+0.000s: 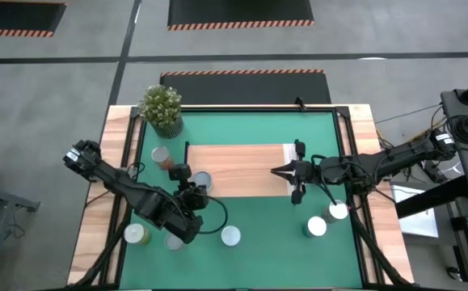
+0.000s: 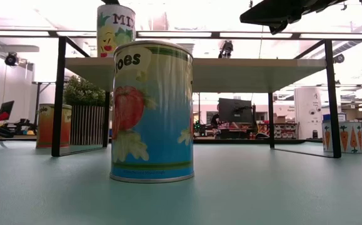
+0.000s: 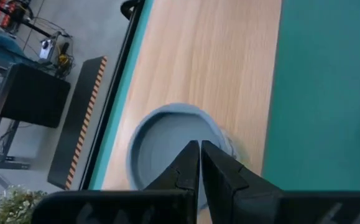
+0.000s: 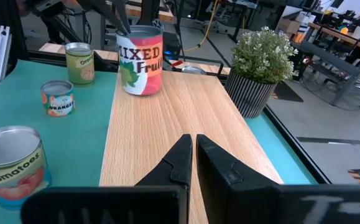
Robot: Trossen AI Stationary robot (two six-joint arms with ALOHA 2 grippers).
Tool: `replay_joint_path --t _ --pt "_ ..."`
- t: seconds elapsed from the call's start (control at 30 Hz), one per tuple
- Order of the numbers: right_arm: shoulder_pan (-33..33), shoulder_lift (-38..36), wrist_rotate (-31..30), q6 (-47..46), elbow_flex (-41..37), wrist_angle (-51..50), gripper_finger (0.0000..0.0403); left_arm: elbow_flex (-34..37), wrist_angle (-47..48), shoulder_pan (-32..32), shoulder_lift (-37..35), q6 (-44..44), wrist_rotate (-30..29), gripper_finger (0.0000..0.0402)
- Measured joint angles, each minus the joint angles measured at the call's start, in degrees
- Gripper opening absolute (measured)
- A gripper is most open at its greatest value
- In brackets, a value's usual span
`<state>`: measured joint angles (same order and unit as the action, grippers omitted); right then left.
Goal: Pick and place cans onto a shelf
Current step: Put the canned of mixed fruits on the shelf, then put the canned of peaches on the shelf
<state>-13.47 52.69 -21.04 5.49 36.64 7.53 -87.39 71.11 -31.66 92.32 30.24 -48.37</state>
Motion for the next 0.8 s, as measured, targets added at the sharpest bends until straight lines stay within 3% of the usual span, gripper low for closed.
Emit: replay_joint_path --t 0.8 --pt "0.0 0.0 0.0 0.1 0.0 0.0 0.0013 -0.1 -2.1 0.0 -0.6 0.7 -0.7 0.0"
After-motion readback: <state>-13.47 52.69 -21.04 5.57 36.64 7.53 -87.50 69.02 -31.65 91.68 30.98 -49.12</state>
